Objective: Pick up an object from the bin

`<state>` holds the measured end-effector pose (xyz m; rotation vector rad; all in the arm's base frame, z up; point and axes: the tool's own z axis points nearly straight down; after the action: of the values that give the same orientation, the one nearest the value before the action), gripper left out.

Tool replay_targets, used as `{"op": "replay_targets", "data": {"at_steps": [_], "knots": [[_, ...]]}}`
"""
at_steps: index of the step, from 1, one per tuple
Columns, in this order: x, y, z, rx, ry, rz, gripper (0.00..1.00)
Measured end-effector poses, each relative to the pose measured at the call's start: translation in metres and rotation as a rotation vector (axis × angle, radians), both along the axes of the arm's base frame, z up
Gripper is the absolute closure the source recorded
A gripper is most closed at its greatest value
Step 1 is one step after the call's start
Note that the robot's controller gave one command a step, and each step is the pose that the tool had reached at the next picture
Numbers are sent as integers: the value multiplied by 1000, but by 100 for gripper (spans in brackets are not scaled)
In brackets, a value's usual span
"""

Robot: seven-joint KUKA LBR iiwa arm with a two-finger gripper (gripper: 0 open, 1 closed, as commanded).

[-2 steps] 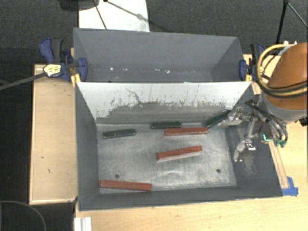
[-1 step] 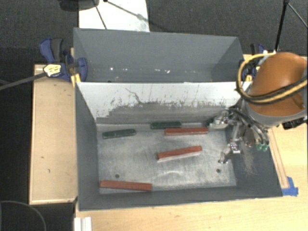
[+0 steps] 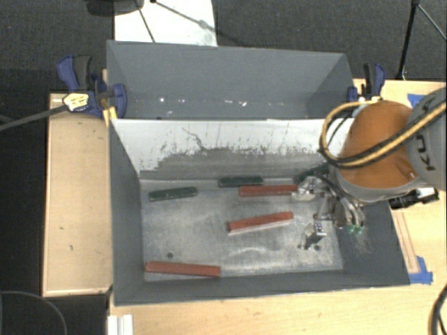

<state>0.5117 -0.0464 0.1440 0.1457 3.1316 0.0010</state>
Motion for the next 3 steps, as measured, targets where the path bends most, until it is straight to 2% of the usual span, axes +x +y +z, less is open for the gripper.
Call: {"op": "replay_targets", "data": {"at_steps": [1,2,3], "knots": [[69,19,-69,-3,7,500,100],[69,19,-69,-3,7,500,100],[60,16,-66,-5,-4,668,100]]}}
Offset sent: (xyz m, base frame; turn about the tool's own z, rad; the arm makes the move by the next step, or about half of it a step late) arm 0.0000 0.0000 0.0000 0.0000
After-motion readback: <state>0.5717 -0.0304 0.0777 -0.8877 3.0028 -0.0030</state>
